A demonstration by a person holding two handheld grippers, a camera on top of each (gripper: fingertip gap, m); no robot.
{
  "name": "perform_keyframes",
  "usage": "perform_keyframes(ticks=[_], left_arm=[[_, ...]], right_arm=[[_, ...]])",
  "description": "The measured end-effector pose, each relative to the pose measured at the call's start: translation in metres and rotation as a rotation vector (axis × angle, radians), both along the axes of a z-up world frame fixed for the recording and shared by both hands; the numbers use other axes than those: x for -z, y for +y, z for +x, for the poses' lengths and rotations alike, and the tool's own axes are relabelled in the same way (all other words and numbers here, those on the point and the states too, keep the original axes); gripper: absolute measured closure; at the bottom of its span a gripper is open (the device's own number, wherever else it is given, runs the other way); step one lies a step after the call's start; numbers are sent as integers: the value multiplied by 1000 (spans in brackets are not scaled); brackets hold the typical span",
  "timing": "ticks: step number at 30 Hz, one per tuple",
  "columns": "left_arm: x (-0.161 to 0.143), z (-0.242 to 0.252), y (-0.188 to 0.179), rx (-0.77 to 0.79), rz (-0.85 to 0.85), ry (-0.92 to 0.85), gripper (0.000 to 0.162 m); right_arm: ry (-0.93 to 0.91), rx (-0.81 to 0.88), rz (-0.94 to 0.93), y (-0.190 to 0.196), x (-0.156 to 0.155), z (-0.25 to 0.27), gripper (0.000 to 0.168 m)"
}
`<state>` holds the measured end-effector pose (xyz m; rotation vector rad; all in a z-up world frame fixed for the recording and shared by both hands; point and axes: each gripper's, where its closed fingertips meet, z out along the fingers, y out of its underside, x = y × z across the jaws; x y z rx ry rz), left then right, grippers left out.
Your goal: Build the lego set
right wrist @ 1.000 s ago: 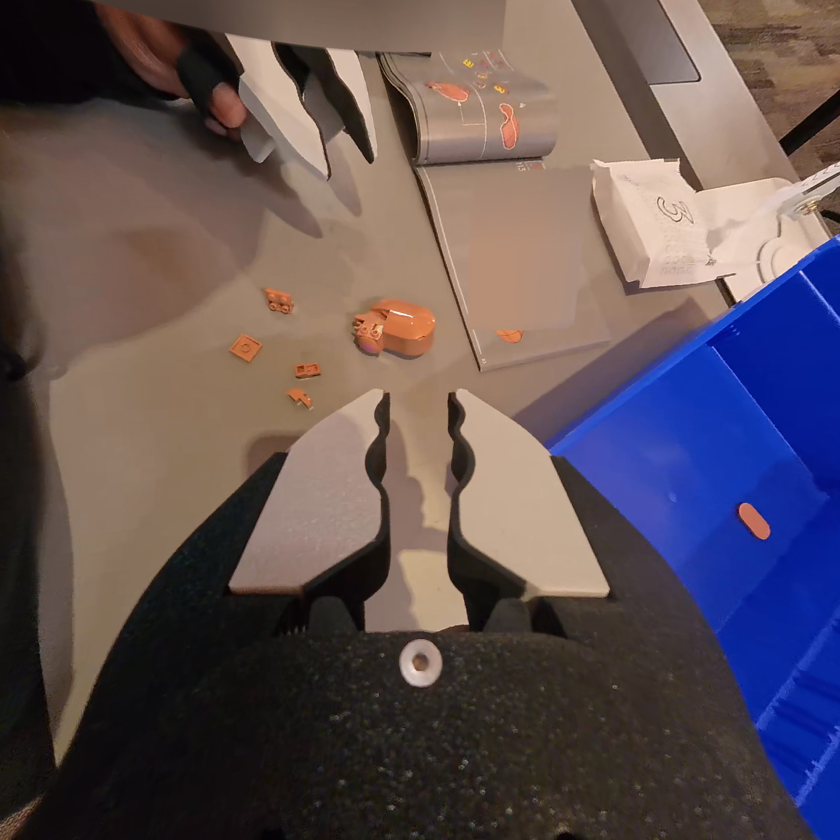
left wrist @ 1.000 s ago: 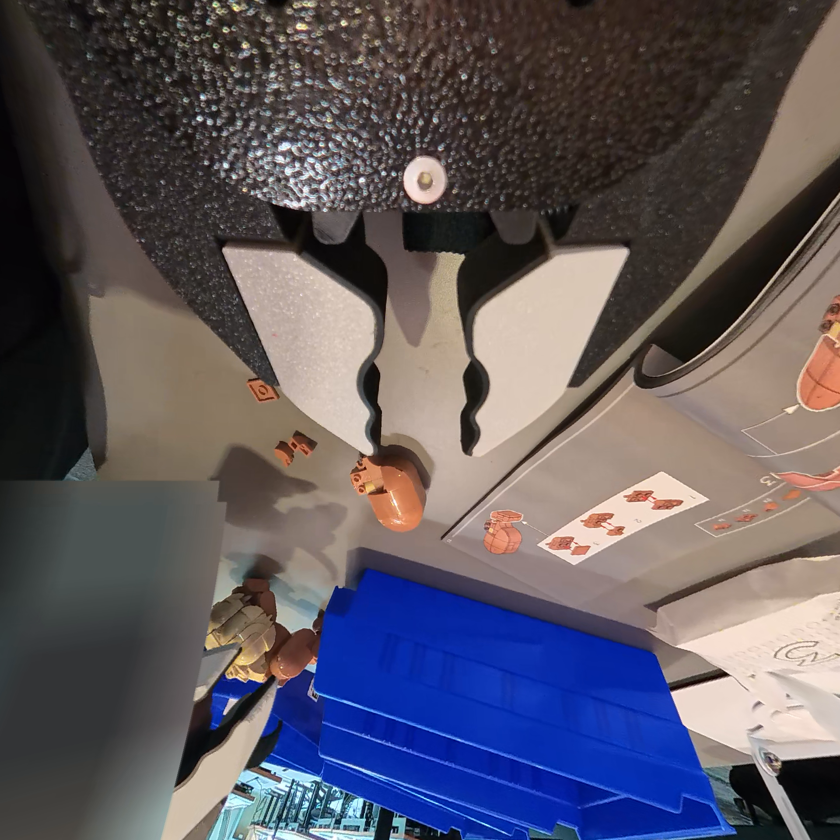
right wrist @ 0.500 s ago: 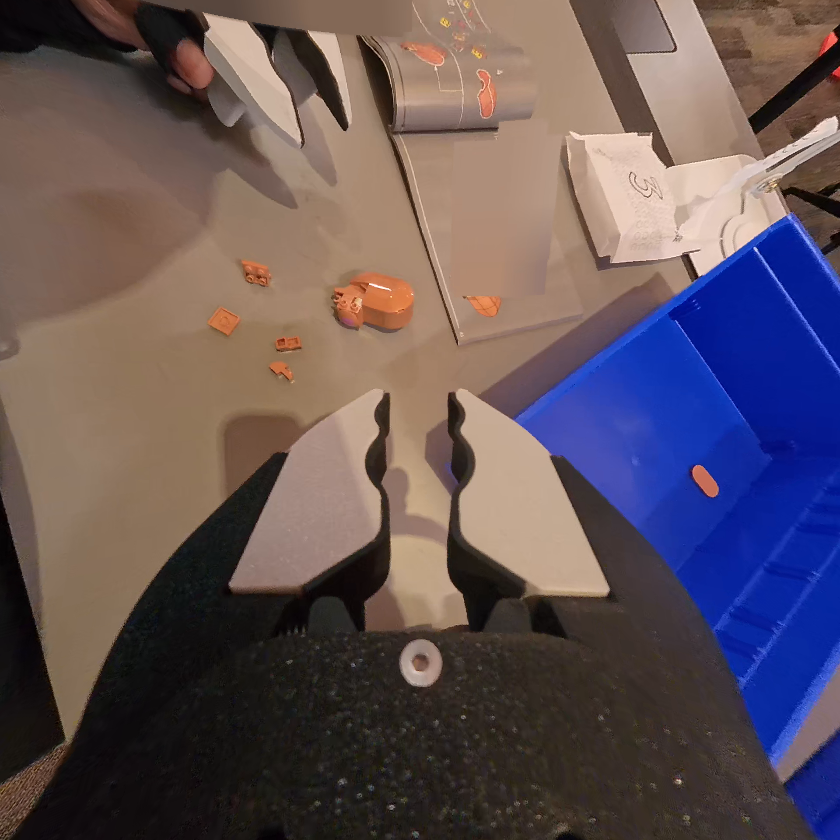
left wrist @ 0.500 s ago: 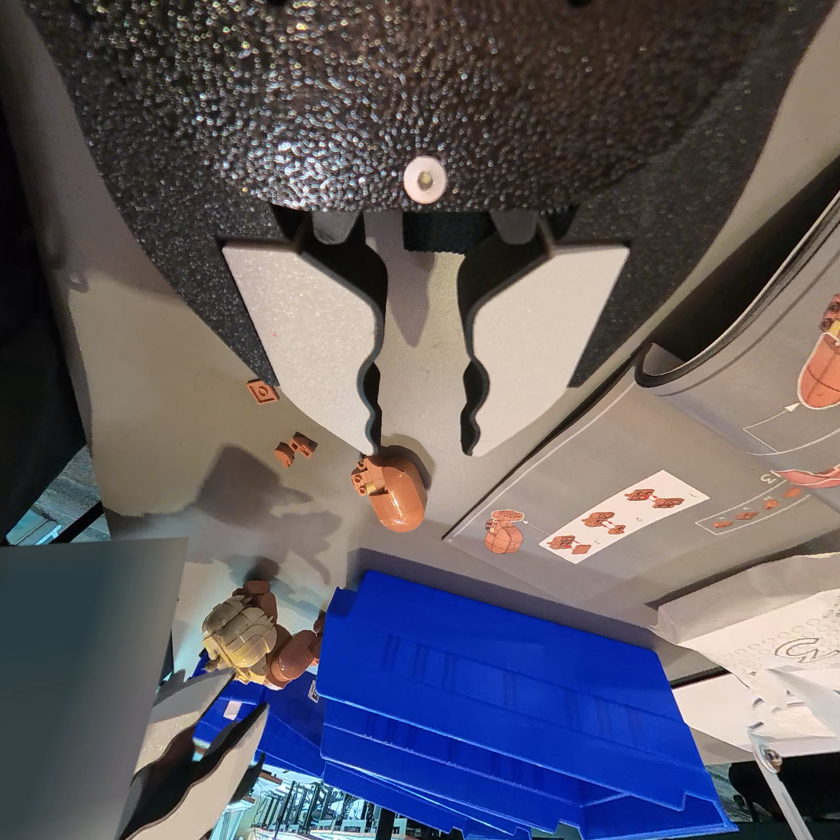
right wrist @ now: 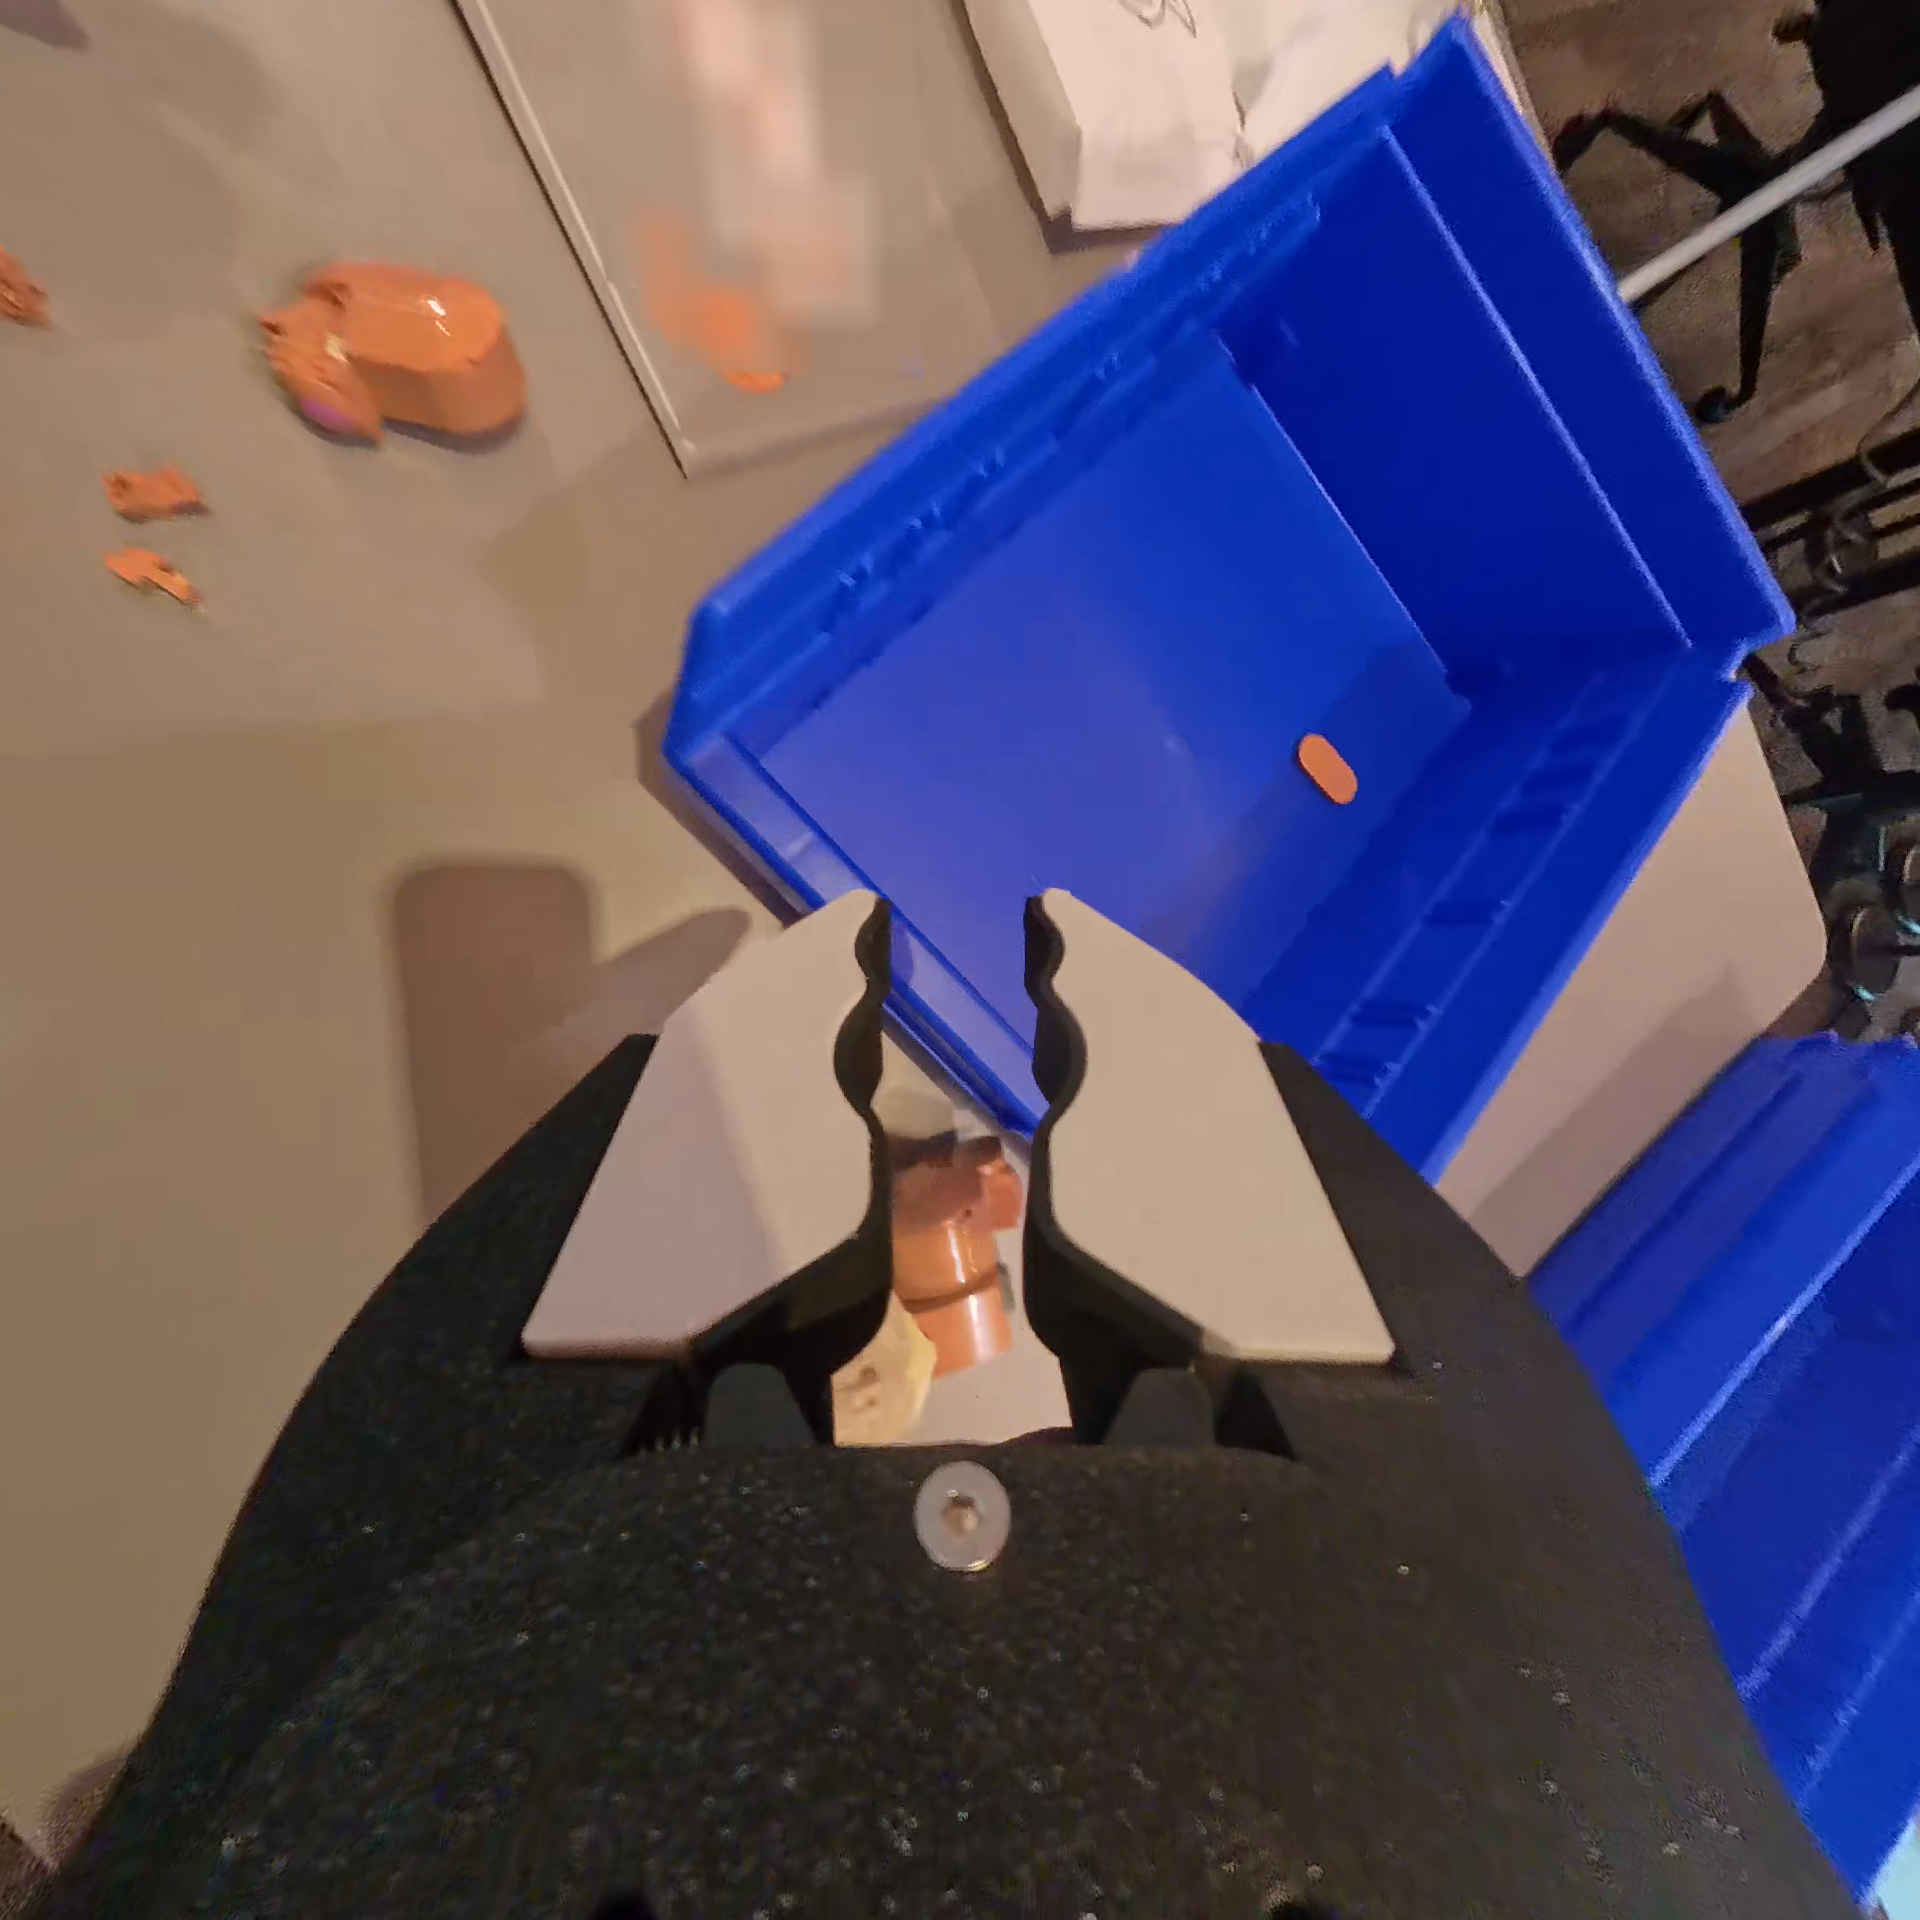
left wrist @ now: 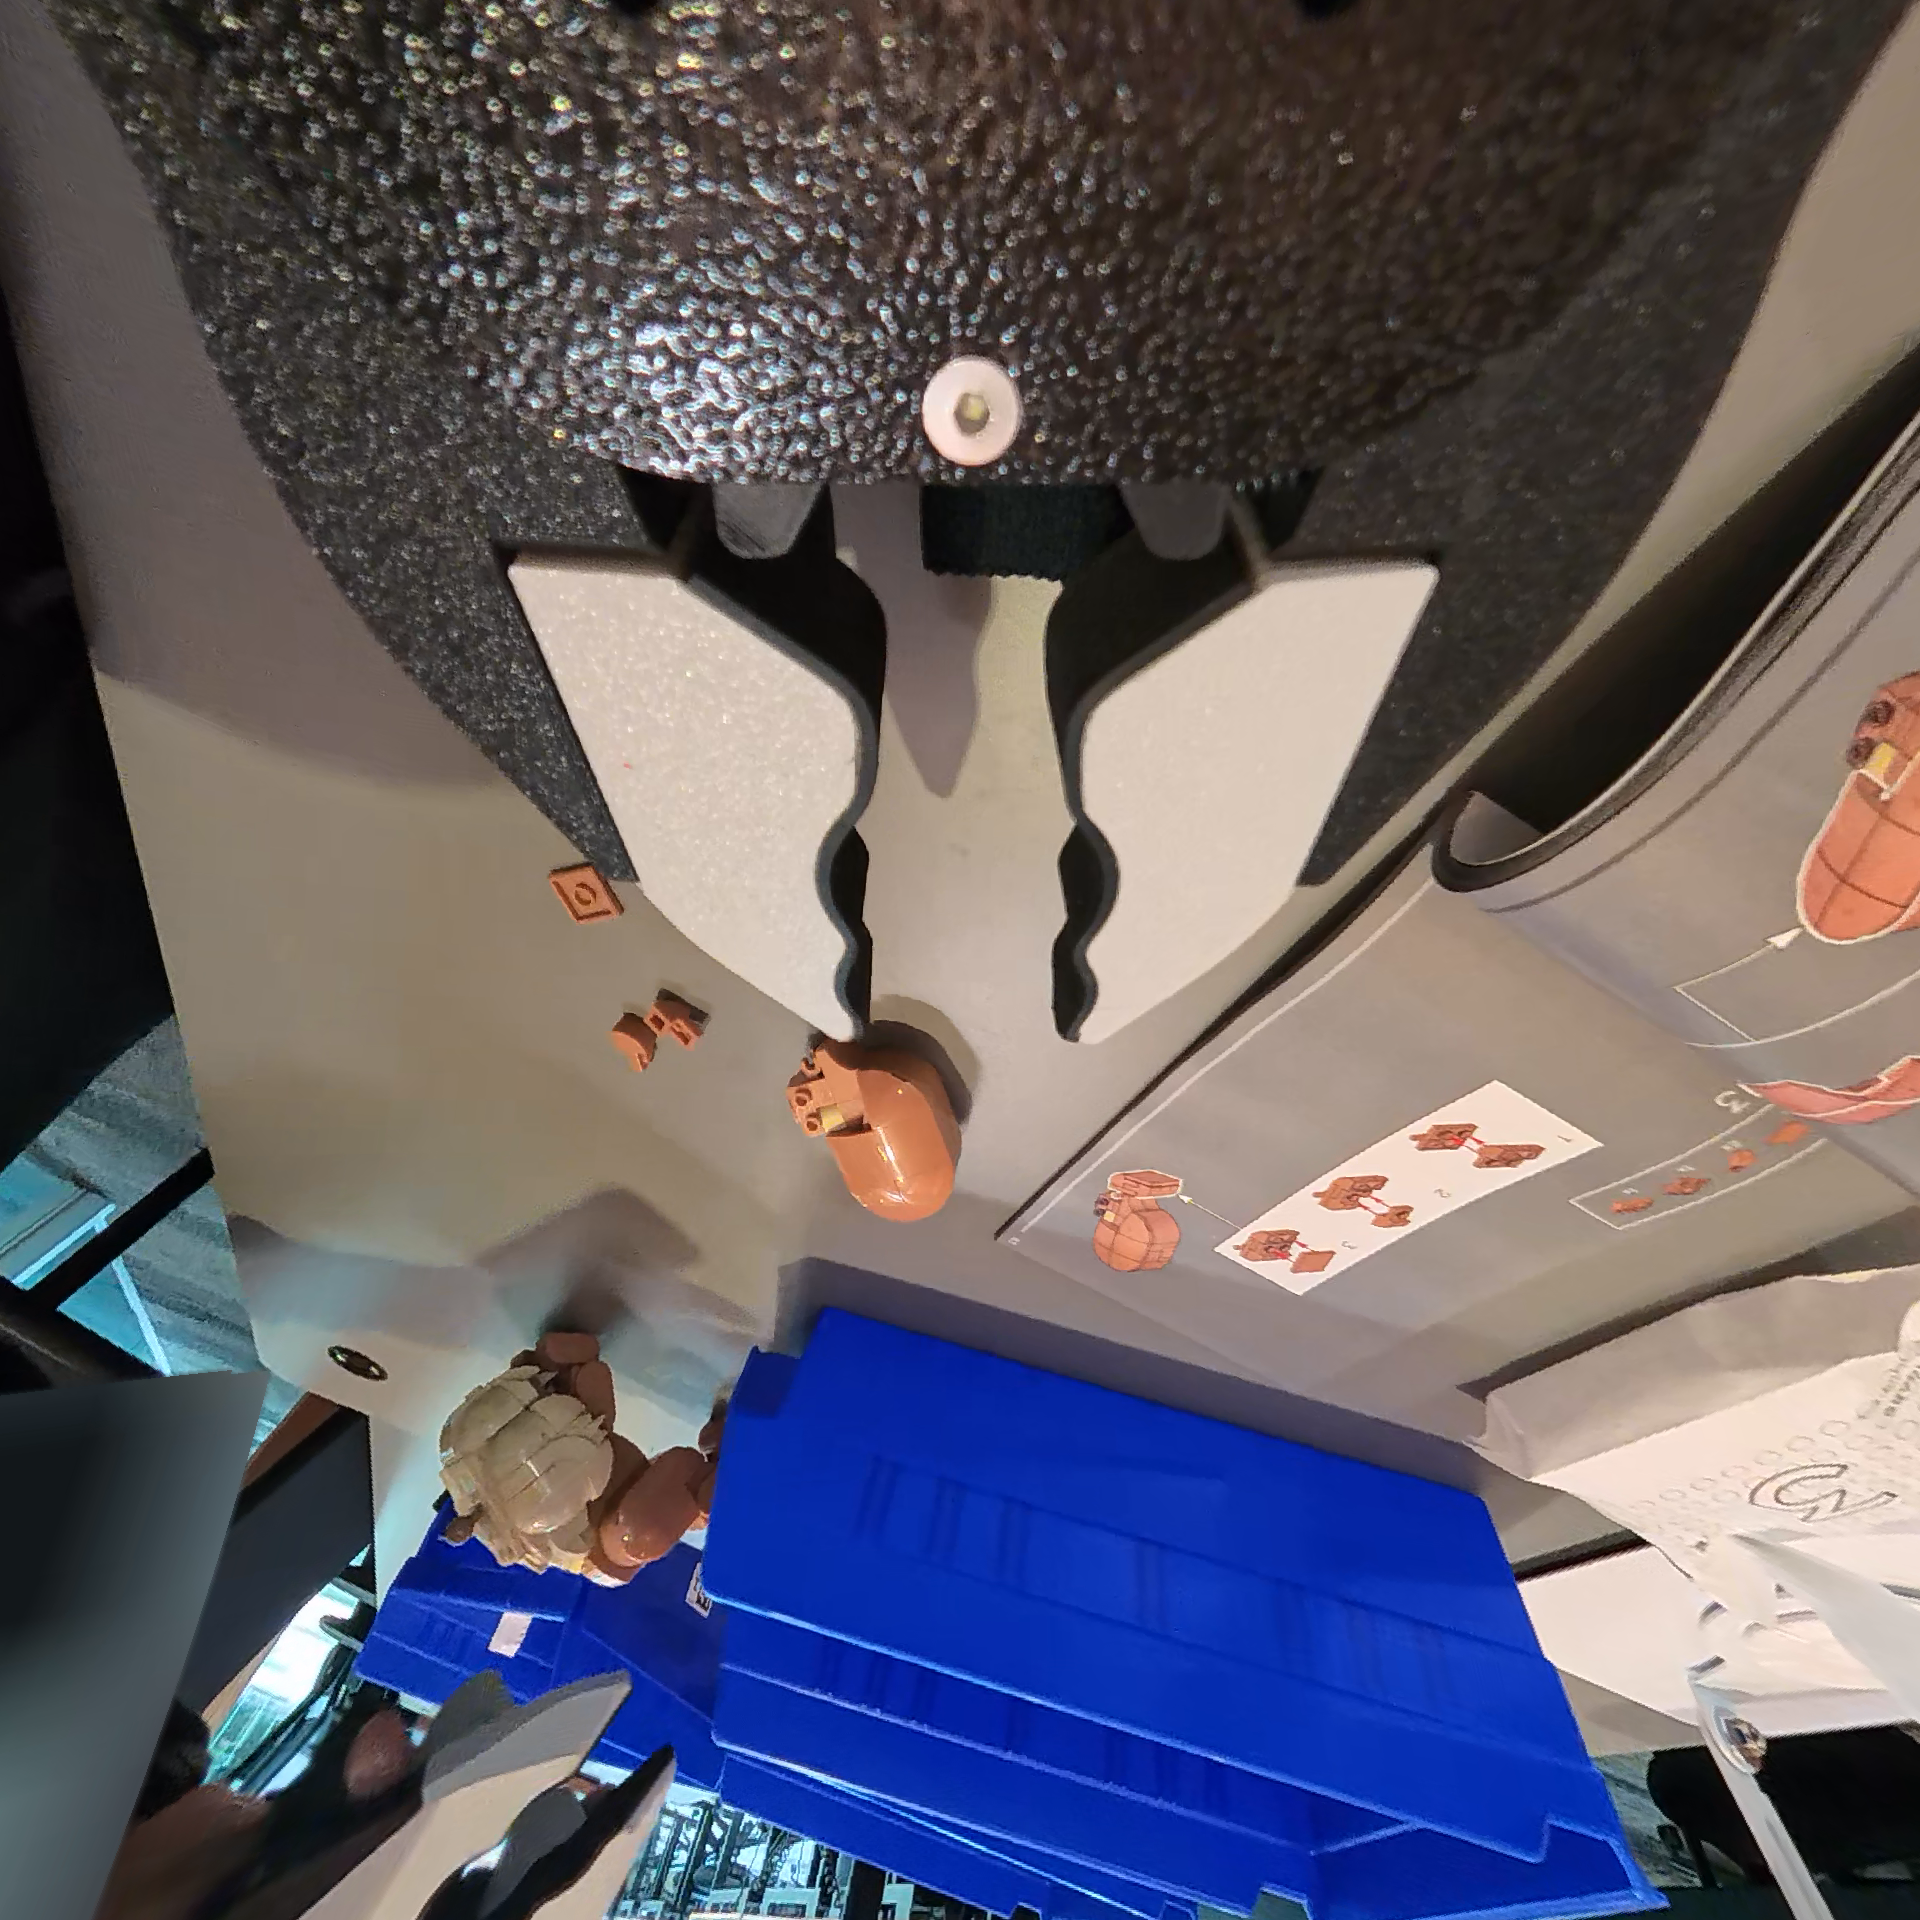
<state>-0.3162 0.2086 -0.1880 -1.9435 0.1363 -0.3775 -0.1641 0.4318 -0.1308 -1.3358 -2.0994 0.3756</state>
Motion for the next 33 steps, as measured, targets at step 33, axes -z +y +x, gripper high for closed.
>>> perform_keyframes(ticks=[33], left_arm=[[-2,4,-3,19,3,-27,129]], right_arm=[[-808,173,79,101,115,-9,151]])
